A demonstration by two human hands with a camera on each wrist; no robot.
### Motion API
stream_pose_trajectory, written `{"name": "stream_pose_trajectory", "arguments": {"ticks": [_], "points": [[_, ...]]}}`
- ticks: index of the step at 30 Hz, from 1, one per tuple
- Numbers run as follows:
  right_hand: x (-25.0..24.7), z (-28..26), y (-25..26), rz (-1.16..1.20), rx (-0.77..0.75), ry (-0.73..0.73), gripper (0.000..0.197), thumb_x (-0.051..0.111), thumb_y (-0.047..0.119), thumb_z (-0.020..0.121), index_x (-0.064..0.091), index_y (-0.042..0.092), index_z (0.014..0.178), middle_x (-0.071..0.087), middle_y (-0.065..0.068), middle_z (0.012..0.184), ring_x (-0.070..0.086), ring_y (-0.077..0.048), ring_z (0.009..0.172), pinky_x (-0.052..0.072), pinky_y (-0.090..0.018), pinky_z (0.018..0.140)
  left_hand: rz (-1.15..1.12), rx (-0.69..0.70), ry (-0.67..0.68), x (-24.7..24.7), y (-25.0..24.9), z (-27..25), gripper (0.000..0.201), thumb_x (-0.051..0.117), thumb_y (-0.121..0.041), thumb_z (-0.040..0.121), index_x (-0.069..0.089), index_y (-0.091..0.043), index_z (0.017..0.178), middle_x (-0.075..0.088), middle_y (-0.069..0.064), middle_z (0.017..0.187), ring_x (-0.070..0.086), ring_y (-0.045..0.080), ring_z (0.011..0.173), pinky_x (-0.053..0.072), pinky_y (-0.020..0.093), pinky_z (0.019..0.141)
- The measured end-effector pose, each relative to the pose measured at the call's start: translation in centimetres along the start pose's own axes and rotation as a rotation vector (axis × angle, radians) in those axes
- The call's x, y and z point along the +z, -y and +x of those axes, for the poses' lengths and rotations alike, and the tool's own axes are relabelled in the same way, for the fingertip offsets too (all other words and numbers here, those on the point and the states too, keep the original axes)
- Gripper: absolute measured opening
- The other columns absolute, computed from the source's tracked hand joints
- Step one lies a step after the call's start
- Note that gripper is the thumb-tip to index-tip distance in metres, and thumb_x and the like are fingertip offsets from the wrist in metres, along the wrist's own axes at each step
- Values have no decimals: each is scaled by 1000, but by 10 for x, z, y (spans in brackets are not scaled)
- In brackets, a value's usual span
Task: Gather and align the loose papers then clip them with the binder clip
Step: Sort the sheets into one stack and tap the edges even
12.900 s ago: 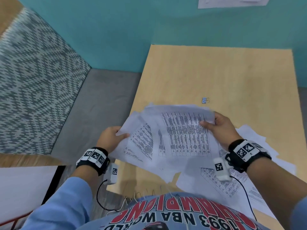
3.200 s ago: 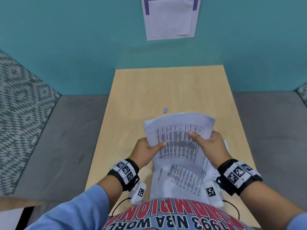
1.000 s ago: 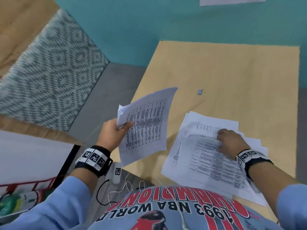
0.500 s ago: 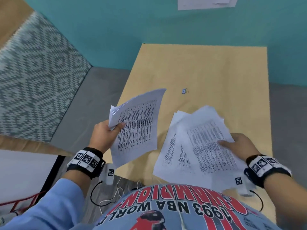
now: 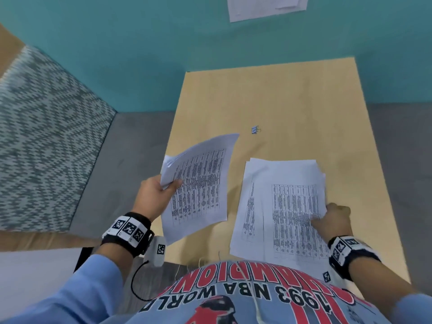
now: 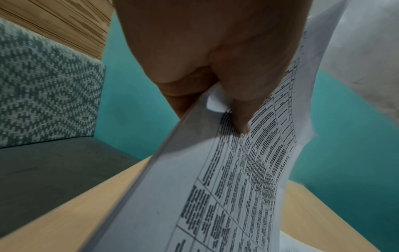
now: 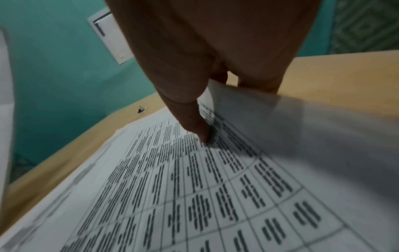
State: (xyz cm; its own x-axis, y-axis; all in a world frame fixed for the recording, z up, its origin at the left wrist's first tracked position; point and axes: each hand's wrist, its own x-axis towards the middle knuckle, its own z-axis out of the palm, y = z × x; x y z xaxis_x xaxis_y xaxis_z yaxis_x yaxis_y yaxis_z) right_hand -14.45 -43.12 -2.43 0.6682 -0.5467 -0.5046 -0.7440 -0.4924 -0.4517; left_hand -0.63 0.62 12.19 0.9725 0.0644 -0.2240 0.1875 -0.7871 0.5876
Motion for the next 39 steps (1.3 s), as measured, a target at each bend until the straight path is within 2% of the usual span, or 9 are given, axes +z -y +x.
{"name": "stream_pose_trajectory", "arguments": {"ticks": [6, 9, 12, 14, 19, 23, 28, 34, 39], "points": [[12, -2, 3, 99, 60, -26, 52, 79, -2, 80, 47, -2, 121, 61, -21, 96, 58, -28, 70, 52, -34, 62, 16, 58, 32, -14, 15, 8, 44, 74, -43, 96, 70, -1, 85, 77, 23, 87, 74, 42, 87, 50, 34, 67], [14, -1, 2, 127, 139, -27, 60, 81, 3, 81, 45, -2, 128, 64, -20, 95, 65, -33, 75, 55, -36, 63, 8, 63, 33, -18, 23, 13, 43, 75, -44, 95, 71, -3, 84, 78, 20, 86, 75, 39, 88, 57, 38, 71], [15, -3, -1, 71, 116, 21, 38, 75, 6, 84, 61, -3, 118, 70, -18, 90, 67, -30, 70, 54, -31, 59, 14, 69, 39, -20, 27, 17, 44, 74, -47, 95, 73, -4, 88, 79, 19, 88, 76, 38, 89, 62, 48, 78], [15, -2, -3, 38, 110, 28, 30, 77, 12, 83, 67, -4, 106, 70, -16, 84, 66, -29, 68, 60, -38, 63, 18, 69, 41, -20, 25, 19, 41, 74, -44, 96, 73, -4, 86, 79, 18, 86, 76, 37, 87, 62, 48, 78], [30, -3, 9, -101, 134, -31, 94, 92, 65, 54, 54, -1, 109, 55, -21, 108, 64, -37, 84, 56, -39, 62, 24, 55, 53, -20, 22, 22, 38, 74, -46, 96, 76, -9, 89, 80, 15, 89, 77, 34, 89, 63, 47, 80], [36, -6, 24, -213, 84, 13, 87, 94, 60, 57, 56, 0, 108, 57, -22, 109, 63, -38, 93, 59, -43, 78, 35, 54, 70, -19, 15, 20, 39, 74, -46, 96, 76, -8, 88, 80, 17, 89, 77, 36, 88, 63, 48, 79], [33, -9, 20, -88, 29, 63, 49, 88, 39, 78, 58, 3, 93, 65, -12, 86, 63, -28, 72, 58, -37, 67, 15, 39, 73, -18, 10, 21, 42, 75, -46, 95, 71, -6, 80, 78, 19, 84, 75, 39, 84, 55, 36, 66], [1, -25, 7, 198, -15, 12, 28, 80, 30, 89, 66, 13, 106, 71, -10, 83, 67, -29, 70, 52, -31, 60, 1, 23, 59, -20, 15, 20, 54, 71, -63, 88, 73, -9, 84, 79, 17, 85, 77, 36, 84, 63, 45, 73], [-39, -29, -1, 355, -24, 14, 38, 78, 33, 90, 69, 2, 112, 76, -19, 98, 69, -33, 81, 58, -44, 83, -44, 6, 50, -16, 11, 19, 39, 75, -50, 93, 76, -13, 83, 81, 12, 85, 78, 33, 85, 64, 50, 77]]}}
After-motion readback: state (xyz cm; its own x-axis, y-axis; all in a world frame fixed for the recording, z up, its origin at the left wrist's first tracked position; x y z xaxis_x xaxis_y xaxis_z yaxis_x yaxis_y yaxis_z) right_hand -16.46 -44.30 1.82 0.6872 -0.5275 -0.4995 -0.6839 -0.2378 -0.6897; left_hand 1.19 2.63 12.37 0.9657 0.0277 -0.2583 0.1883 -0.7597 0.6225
